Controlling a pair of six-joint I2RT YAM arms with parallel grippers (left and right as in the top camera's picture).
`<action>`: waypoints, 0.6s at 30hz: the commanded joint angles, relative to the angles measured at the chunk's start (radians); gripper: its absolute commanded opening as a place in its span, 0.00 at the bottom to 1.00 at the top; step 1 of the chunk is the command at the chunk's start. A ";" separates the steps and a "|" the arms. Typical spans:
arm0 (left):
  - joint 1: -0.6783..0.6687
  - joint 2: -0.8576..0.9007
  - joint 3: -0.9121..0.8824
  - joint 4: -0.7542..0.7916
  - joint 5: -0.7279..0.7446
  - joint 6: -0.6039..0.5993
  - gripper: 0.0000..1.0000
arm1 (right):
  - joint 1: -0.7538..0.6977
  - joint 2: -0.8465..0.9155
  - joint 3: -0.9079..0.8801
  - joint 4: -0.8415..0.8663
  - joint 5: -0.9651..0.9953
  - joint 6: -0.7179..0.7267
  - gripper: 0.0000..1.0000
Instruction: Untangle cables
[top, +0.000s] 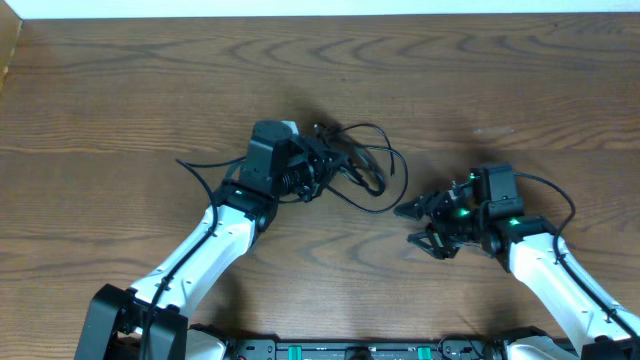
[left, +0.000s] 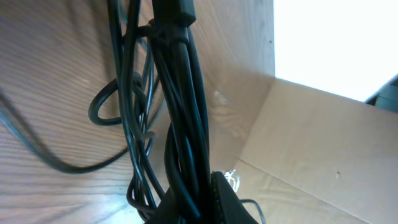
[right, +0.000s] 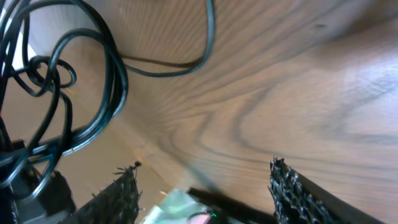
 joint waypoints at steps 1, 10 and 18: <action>-0.033 -0.019 0.019 0.024 -0.006 -0.043 0.08 | 0.034 0.003 0.001 0.065 0.066 0.213 0.66; -0.084 -0.019 0.019 0.080 -0.006 -0.066 0.07 | 0.042 0.005 0.001 0.159 0.123 0.309 0.68; -0.125 -0.019 0.019 0.167 -0.006 -0.125 0.07 | 0.071 0.005 0.001 0.182 0.123 0.335 0.60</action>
